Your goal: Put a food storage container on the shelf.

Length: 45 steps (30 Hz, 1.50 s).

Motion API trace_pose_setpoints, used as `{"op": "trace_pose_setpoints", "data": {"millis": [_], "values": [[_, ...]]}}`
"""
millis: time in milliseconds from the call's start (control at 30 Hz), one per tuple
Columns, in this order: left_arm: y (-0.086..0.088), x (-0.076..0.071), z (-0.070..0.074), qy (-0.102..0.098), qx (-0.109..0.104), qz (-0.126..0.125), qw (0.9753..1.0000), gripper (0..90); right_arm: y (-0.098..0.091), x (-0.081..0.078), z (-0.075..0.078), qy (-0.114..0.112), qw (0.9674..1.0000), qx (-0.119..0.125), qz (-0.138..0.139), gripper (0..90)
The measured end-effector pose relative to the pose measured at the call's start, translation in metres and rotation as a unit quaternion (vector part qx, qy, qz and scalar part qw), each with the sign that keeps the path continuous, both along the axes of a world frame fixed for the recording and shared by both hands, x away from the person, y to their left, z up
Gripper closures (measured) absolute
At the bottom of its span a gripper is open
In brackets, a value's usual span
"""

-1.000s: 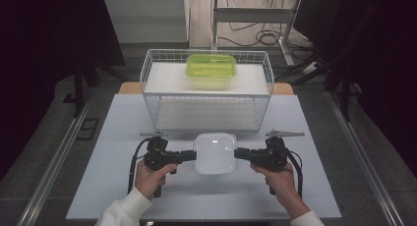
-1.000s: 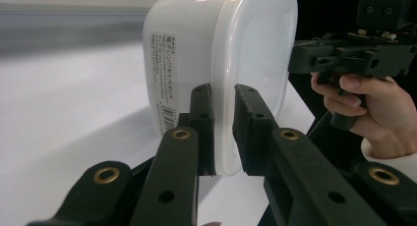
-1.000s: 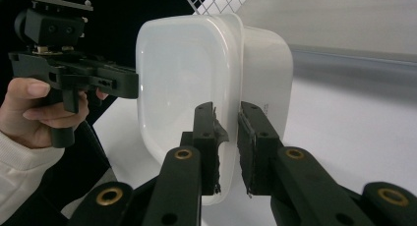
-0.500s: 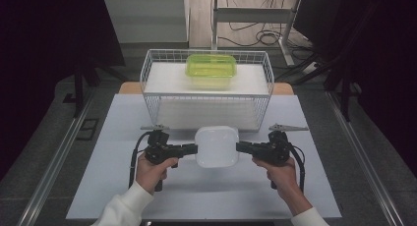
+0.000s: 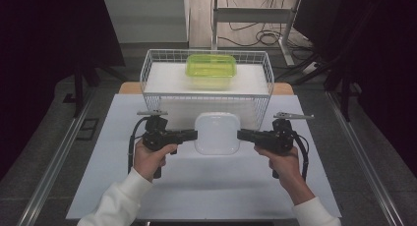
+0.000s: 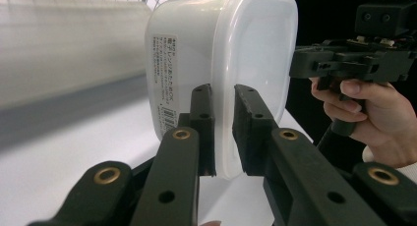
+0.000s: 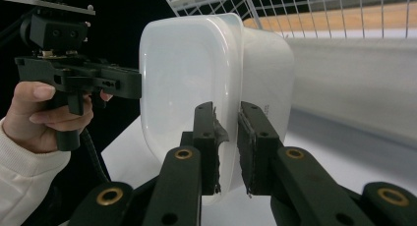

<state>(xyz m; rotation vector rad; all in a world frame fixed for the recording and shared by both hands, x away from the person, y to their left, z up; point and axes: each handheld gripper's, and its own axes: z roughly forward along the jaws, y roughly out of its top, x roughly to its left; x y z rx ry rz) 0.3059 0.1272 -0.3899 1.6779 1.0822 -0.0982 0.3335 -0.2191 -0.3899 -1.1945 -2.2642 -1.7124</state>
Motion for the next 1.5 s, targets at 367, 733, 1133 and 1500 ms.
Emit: {"op": "trace_pose_setpoints", "data": {"millis": [367, 733, 1133, 1500], "values": [[0.007, 0.012, 0.024, -0.015, -0.012, 0.005, 0.9998, 79.9, 0.006, 0.013, 0.03, -0.023, 0.9997, -0.001, 0.004, 78.0], [0.014, 0.028, 0.044, -0.023, -0.024, 0.016, 0.9993, 79.8, 0.014, 0.03, 0.055, -0.037, 0.9993, -0.003, 0.004, 77.9], [0.019, 0.048, 0.061, -0.031, -0.021, 0.017, 0.9992, 79.7, 0.021, 0.048, 0.073, -0.046, 0.9989, -0.006, 0.002, 77.9], [0.024, 0.068, 0.079, -0.036, -0.016, 0.022, 0.999, 79.6, 0.026, 0.07, 0.088, -0.047, 0.9989, -0.006, 0.001, 77.8]]}}
